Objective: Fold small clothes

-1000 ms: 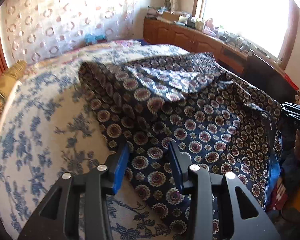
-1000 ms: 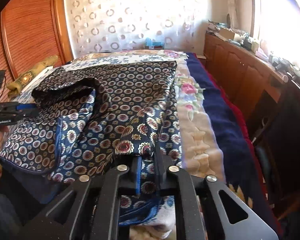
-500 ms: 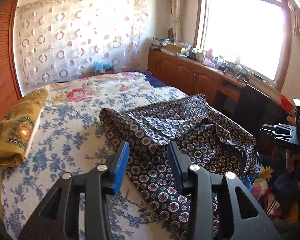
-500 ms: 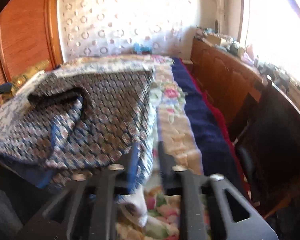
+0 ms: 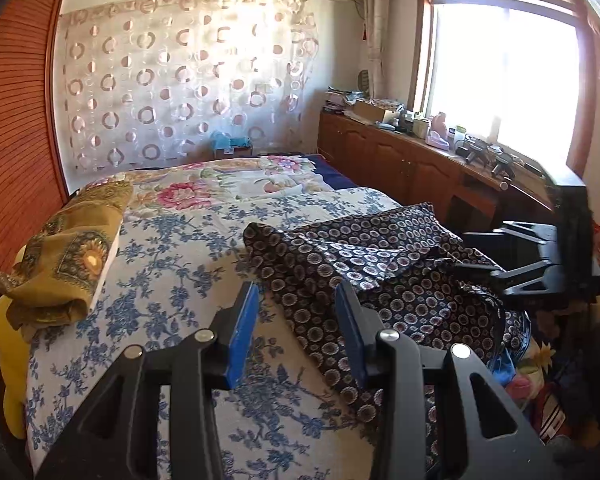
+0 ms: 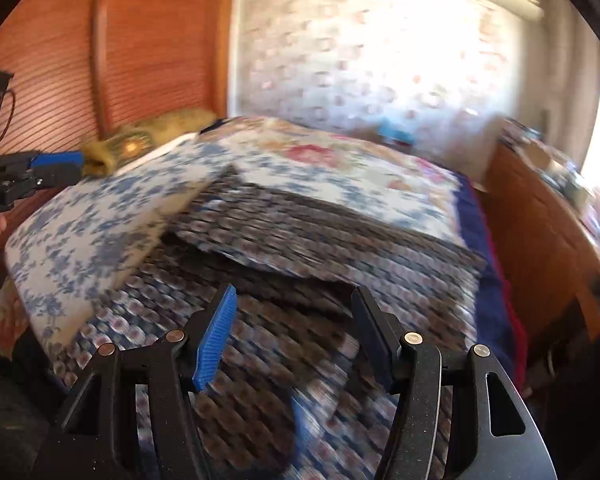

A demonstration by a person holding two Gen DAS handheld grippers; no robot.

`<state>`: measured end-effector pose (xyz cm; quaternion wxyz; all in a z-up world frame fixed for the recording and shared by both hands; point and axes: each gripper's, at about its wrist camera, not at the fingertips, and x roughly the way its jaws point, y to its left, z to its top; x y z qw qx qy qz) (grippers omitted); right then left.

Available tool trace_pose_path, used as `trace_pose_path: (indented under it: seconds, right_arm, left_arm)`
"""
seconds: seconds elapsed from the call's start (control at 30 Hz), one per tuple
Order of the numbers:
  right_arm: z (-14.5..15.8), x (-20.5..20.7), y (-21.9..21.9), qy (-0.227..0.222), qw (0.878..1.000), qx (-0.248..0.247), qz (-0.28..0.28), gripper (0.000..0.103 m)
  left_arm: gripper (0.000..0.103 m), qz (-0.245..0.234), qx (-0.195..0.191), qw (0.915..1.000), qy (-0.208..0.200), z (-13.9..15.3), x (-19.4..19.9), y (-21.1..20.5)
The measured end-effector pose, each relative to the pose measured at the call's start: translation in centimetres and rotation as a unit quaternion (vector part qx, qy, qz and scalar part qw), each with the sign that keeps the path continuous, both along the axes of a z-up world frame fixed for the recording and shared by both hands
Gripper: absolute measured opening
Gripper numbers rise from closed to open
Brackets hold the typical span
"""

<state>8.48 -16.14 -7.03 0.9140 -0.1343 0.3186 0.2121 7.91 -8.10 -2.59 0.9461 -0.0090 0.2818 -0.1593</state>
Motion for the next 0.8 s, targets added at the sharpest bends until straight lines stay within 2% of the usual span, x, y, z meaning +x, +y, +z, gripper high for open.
trace_pose_path:
  seconds: [0.2,0.47,0.6,0.7,0.73,0.77,0.8]
  right_arm:
    - [-2.3,3.4,5.2,0.037,0.996,-0.048,0.058,0.061]
    - [-5.0,5.0,8.8,0.061,0.987,-0.099,0.107,0.061]
    - [-6.4,5.6,9.6,0.059,0.983,-0.144,0.1,0.061]
    - [-6.9,6.2,9.3,0.066,0.983,-0.144,0.095,0.061]
    - [-7.0,6.4,9.2,0.065,0.983,-0.144,0.091,0.05]
    - [-7.1,6.6,8.9,0.066,0.984,-0.144,0.086,0.033]
    - [-7.1,6.9,8.6,0.069,0.985,-0.141,0.076,0.026]
  left_arm:
    - [0.039,-0.001,-0.002,0.9999,0.01,-0.9,0.1,0.3]
    - [0.039,-0.005,-0.006,0.9998,0.019,-1.9,0.1,0.3]
    - [0.039,-0.008,-0.007,0.9997,0.023,-2.4,0.1,0.3]
    - [0.039,-0.01,-0.008,0.9996,0.026,-2.6,0.1,0.2]
    - [0.039,-0.01,-0.008,0.9996,0.026,-2.6,0.1,0.2]
    - [0.039,-0.01,-0.008,0.9996,0.026,-2.6,0.1,0.1]
    - [0.039,-0.011,-0.008,0.9996,0.026,-2.7,0.1,0.0]
